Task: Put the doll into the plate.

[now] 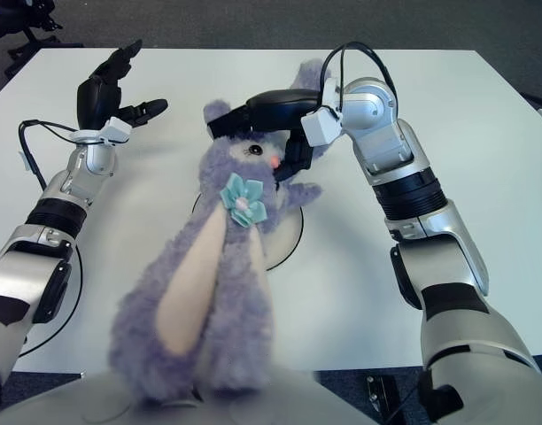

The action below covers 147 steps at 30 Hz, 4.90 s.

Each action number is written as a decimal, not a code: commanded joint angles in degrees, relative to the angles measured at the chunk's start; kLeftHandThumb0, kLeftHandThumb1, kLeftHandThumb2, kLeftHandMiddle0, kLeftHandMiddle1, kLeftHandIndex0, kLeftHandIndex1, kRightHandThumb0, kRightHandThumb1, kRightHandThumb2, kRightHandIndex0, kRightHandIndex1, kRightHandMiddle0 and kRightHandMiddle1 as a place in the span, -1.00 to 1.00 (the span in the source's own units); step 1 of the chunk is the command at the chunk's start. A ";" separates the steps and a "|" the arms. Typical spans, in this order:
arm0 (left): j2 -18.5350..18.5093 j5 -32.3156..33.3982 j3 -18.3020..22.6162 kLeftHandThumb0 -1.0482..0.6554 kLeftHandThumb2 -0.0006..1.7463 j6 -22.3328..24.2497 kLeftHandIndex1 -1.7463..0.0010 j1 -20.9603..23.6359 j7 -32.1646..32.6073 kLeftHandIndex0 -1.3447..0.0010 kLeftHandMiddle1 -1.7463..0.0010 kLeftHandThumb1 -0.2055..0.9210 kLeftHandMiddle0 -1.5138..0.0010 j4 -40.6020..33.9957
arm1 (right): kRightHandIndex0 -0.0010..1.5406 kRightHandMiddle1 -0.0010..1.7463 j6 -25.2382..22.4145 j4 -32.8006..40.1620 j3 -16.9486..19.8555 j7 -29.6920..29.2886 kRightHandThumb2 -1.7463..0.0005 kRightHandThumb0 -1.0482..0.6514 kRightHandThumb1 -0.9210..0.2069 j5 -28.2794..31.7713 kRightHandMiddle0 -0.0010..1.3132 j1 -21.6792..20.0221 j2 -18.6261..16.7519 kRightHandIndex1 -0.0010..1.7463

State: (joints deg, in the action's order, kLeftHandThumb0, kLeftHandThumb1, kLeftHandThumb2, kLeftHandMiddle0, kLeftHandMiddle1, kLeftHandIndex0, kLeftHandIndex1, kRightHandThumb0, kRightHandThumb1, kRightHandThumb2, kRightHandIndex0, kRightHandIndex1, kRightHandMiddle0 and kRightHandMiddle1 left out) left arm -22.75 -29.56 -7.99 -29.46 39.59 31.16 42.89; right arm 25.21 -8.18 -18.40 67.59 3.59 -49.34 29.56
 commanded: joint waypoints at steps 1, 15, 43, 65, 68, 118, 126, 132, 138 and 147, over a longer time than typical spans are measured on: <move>-0.05 0.69 0.64 -0.11 -0.79 0.40 0.72 -0.13 -0.48 0.24 0.97 1.00 0.22 -0.05 | -0.09 1.00 1.28 -0.44 -0.01 1.37 -0.51 0.23 0.17 1.33 -0.27 -1.84 -0.30 0.78; 0.13 1.02 0.97 -0.09 -0.81 0.51 0.70 -0.07 -1.20 0.25 0.97 1.00 0.22 -0.16 | -0.13 1.00 3.43 0.46 1.33 4.91 -0.66 0.23 0.27 3.33 -0.23 -0.25 2.02 0.98; 0.85 1.18 0.69 -0.05 -0.83 0.59 0.66 -0.41 -1.45 0.27 0.98 1.00 0.23 -0.77 | -0.23 0.57 21.40 -5.78 1.27 3.27 0.72 0.22 -0.91 2.50 -0.16 0.33 1.91 0.36; 1.55 0.84 0.48 -0.05 -0.82 1.38 0.64 -0.57 -1.52 0.29 0.98 1.00 0.23 -1.20 | -0.40 -0.11 19.48 -6.43 0.55 3.92 0.78 -0.02 -0.99 4.29 -0.44 1.09 2.98 -0.54; 1.62 0.86 0.49 -0.06 -0.81 1.42 0.64 -0.58 -1.57 0.29 0.98 1.00 0.23 -1.20 | -0.36 -0.62 18.48 -6.24 0.63 4.01 0.84 -0.03 -1.00 4.60 -0.43 1.41 2.98 -0.88; 2.94 1.19 -0.05 -0.05 -0.80 -0.27 0.60 0.98 -1.71 0.35 0.99 1.00 0.24 2.22 | -1.00 -1.00 -0.80 4.12 10.81 -2.91 0.56 0.01 -1.00 11.37 -0.93 4.98 0.76 -1.00; 3.36 2.22 0.20 -0.04 -0.80 0.13 0.60 0.63 -3.02 0.36 0.99 1.00 0.24 1.58 | -1.00 -0.99 6.74 1.30 13.12 -7.95 0.42 -0.03 -1.00 6.65 -0.92 4.22 0.87 -1.00; 3.42 2.39 0.29 -0.03 -0.80 0.22 0.61 0.55 -3.32 0.36 0.99 1.00 0.24 1.39 | -1.00 -0.99 8.65 0.32 12.90 -9.40 0.38 -0.03 -1.00 5.74 -0.91 4.02 1.03 -1.00; 3.72 2.52 0.24 0.00 -0.80 0.05 0.61 0.80 -3.62 0.37 0.97 1.00 0.19 1.87 | -0.97 -0.98 28.00 -14.45 16.59 -22.40 0.17 -0.09 -1.00 -9.72 -0.87 -5.42 2.20 -0.99; 3.90 2.09 0.03 0.00 -0.80 -0.15 0.62 0.99 -3.34 0.37 0.97 1.00 0.21 2.57 | -0.95 -0.97 38.66 -29.88 14.29 -28.17 0.12 -0.12 -1.00 -13.66 -0.85 -13.19 4.00 -0.99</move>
State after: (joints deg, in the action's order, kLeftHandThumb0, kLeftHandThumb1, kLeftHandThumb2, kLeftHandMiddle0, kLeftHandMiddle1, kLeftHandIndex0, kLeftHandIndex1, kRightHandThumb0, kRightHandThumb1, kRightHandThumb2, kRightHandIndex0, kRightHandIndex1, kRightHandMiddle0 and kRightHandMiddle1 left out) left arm -18.73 -27.43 -7.93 -29.26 39.64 27.63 44.79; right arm 59.57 -31.46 -3.35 40.98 -7.98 -58.66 32.35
